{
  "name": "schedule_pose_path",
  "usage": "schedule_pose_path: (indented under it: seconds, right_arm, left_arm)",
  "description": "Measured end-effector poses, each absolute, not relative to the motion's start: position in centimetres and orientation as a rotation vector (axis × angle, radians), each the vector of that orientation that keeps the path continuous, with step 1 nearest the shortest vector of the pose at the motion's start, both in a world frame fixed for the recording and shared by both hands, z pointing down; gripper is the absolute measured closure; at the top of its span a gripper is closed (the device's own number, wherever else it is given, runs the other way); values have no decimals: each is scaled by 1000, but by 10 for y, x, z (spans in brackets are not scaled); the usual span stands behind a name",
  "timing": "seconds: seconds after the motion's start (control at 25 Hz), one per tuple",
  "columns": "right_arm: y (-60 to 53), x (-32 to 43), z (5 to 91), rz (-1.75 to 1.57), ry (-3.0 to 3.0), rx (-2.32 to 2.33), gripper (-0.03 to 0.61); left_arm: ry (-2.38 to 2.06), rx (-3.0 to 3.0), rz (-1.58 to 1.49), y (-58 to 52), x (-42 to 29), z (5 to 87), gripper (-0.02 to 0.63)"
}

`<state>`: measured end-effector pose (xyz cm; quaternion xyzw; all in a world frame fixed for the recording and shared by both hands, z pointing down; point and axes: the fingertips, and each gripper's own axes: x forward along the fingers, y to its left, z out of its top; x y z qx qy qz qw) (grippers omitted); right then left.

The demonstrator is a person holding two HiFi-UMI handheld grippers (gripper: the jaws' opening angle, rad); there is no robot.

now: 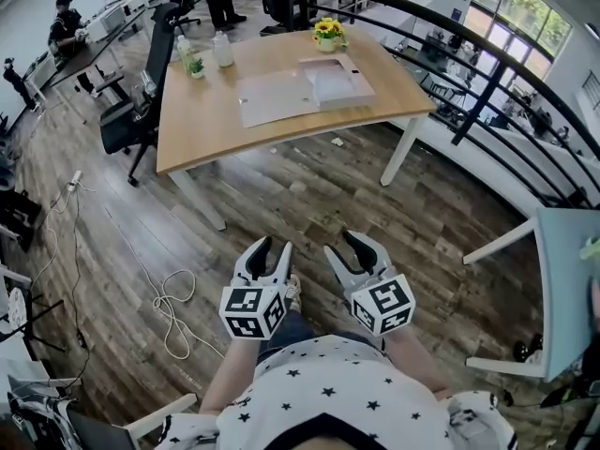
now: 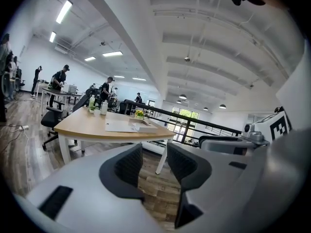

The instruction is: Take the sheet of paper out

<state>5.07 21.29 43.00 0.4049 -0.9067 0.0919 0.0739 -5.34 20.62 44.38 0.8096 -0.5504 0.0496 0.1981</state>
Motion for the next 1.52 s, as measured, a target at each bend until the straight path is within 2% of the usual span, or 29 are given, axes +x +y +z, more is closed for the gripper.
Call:
schedule_pose_path:
  seconds: [0.84, 1.52]
  right_arm:
    - [28, 0, 421, 268, -2665, 1320, 423]
    - [-57, -31, 434, 284, -2613, 1407, 423]
  left_arm:
    - [-1483, 2318, 154, 17, -108, 434, 472]
    - [-1403, 2357, 173, -66, -139, 448, 472]
